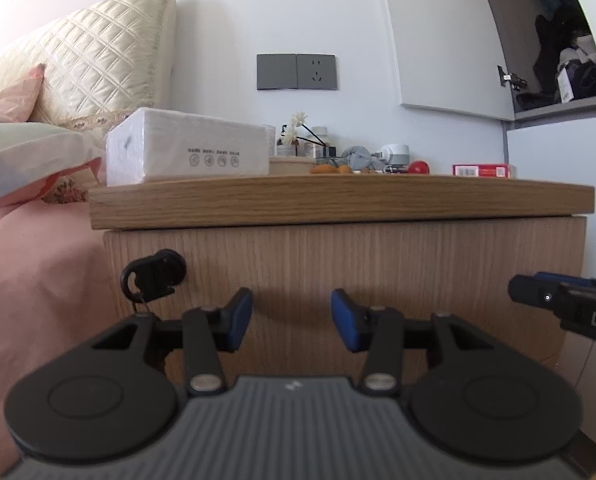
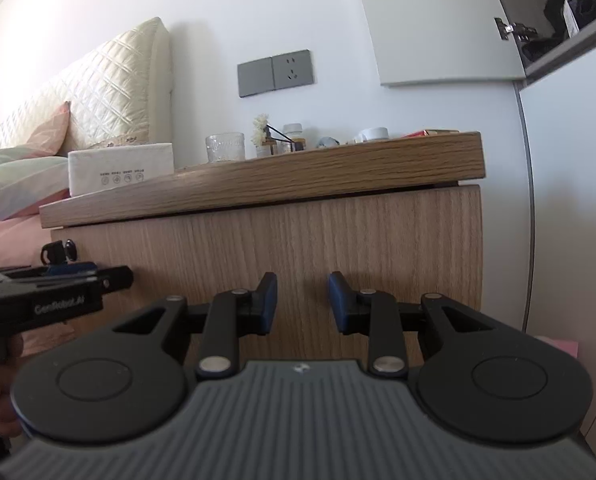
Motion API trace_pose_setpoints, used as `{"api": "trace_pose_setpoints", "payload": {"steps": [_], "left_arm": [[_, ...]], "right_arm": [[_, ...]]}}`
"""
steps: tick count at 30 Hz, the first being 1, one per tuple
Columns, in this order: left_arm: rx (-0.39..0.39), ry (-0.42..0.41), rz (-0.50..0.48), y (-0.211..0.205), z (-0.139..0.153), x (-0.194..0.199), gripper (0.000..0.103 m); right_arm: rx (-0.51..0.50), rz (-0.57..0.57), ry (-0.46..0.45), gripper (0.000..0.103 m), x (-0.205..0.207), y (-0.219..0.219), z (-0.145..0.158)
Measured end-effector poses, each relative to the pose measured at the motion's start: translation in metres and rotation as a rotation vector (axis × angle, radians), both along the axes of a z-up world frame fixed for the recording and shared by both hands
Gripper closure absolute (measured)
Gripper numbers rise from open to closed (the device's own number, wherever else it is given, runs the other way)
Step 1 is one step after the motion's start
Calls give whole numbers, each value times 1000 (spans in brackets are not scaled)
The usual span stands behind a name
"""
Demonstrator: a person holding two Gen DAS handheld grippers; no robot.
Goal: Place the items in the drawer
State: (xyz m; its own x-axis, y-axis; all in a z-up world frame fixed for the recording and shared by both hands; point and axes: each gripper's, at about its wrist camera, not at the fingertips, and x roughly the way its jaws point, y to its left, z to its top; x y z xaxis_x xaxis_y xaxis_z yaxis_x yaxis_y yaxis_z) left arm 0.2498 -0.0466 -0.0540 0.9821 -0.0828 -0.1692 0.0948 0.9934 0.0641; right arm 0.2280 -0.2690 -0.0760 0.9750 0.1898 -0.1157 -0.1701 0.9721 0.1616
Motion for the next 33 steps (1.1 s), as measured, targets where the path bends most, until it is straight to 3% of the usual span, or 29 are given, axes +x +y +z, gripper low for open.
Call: {"api": "trace_pose_setpoints", "payload": {"steps": [11,26,33], "left_arm": [[-38,14,3,2,17,-35,55],[-25,-13,-15,-19,32,-92,54],[-56,-2,5,-8,37,-118,54]], "right_arm": [[8,3,10,70,-25,-5,19],[-7,-5,13,69,-67,-9,17],[-24,-10,34,69,-86,-10,12]]}}
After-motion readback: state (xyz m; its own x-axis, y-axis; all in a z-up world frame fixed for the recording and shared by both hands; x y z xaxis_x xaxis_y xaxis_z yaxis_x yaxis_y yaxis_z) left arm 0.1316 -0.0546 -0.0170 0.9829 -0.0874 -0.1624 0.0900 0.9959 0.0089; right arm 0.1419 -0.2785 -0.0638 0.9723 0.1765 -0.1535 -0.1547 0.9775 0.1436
